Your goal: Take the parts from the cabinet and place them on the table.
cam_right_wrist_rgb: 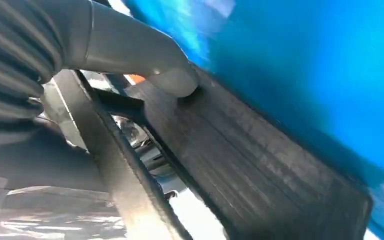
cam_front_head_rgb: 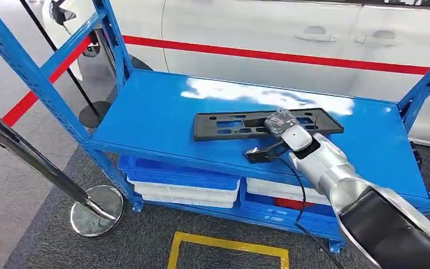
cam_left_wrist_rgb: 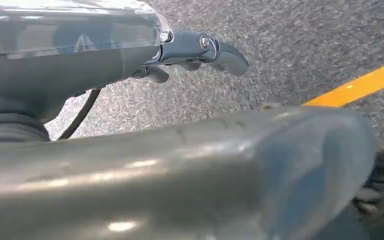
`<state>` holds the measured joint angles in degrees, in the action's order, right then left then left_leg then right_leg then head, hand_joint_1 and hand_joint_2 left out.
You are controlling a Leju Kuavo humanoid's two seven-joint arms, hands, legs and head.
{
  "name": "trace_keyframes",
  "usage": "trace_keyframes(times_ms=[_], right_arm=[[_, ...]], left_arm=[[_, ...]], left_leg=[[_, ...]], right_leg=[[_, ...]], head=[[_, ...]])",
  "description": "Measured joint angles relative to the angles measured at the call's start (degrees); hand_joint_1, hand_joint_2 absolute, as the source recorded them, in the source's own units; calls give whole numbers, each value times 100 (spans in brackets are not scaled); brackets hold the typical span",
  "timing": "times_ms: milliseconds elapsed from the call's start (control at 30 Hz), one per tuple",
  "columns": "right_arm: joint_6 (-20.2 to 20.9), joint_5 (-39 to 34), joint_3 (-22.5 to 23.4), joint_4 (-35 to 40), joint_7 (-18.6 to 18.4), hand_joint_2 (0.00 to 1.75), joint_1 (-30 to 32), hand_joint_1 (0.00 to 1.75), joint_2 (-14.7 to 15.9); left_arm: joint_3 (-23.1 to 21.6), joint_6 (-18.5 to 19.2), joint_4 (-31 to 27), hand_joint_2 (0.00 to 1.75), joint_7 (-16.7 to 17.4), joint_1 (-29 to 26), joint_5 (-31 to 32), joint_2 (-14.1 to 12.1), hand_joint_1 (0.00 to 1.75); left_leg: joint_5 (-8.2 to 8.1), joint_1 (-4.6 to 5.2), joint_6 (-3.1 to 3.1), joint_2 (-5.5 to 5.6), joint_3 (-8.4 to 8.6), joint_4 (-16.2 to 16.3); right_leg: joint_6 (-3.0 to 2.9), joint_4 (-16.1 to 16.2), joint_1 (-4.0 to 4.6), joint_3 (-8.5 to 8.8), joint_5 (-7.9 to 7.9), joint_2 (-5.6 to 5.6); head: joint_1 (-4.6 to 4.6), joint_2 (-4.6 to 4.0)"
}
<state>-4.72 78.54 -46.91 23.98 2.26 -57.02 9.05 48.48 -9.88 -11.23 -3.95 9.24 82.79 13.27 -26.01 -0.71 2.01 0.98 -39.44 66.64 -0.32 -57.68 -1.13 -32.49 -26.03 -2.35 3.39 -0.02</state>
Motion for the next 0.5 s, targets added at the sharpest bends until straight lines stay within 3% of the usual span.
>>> trace_keyframes(times_ms=[33,67,100,167,200,233,267,333,367,400,433,467,500], right_arm=[[-72,-98,57,24,137,175,1,175,0],[-169,-184,114,50,272,175,3,175,11],[-299,-252,173,111,422,175,2,175,48],[-396,-300,267,268,571,175,-45,175,59],[-385,-317,310,317,578,175,-90,175,59],[-381,-328,361,356,585,175,-130,175,55],[-381,-335,411,391,613,175,-169,175,9],[-376,-337,488,400,622,175,-215,175,-99],[-374,-337,518,400,622,175,-205,175,-151],[-372,-337,531,400,624,175,-193,175,-209],[-374,-337,542,400,626,175,-186,175,-260],[-405,-356,558,400,671,175,-190,175,-306],[-479,-420,594,428,791,175,-210,175,-332]], left_arm=[[0,13,0,0,-15,7,0,-2,0],[0,11,0,0,-22,11,-2,-2,0],[0,5,0,0,-35,11,-4,-4,0],[2,-13,0,0,-42,11,-9,-22,0],[2,-17,0,0,-50,11,-9,-28,0],[2,-20,0,0,-53,19,-9,-28,0],[2,-22,0,0,-59,29,-9,-31,0],[2,-24,0,0,-68,45,-9,-31,0],[2,-24,0,175,-68,40,-9,-31,0],[4,-24,0,175,-68,38,-9,-37,0],[4,-24,0,175,-68,35,-9,-39,0],[4,-28,0,175,-68,36,-9,-39,0],[4,-35,0,175,-68,38,-13,-39,0]], left_leg=[[221,-13,3,20,264,-517],[184,-16,-34,108,377,-789],[225,17,-132,106,350,-819],[231,56,-218,81,338,-795],[248,57,-260,71,333,-815],[287,-11,-320,65,373,-878],[300,-2,-352,77,385,-905],[296,-1,-377,70,387,-904],[289,3,-387,71,392,-902],[283,7,-394,71,392,-896],[278,8,-393,71,395,-888],[265,8,-385,71,402,-871],[240,7,-372,72,412,-845]], right_leg=[[25,-18,-6,7,-16,12],[62,-38,8,-2,-33,31],[109,-64,25,-17,-29,82],[172,-34,21,-50,-7,75],[210,-23,13,-53,0,75],[231,-41,-12,-82,-54,80],[230,-193,-15,-121,-167,100],[242,-1063,-20,-507,-594,160],[251,-1538,-19,-738,-754,172],[256,-1837,-20,-904,-793,172],[254,-1838,-21,-935,-697,171],[242,-1604,-20,-851,-493,170],[222,-1168,-20,-666,-202,162]], head=[[0,0],[0,0],[-2,0],[0,0],[-2,0],[0,0],[-2,0],[-2,0],[-2,0],[-2,0],[-2,0],[-2,0],[-2,0]])
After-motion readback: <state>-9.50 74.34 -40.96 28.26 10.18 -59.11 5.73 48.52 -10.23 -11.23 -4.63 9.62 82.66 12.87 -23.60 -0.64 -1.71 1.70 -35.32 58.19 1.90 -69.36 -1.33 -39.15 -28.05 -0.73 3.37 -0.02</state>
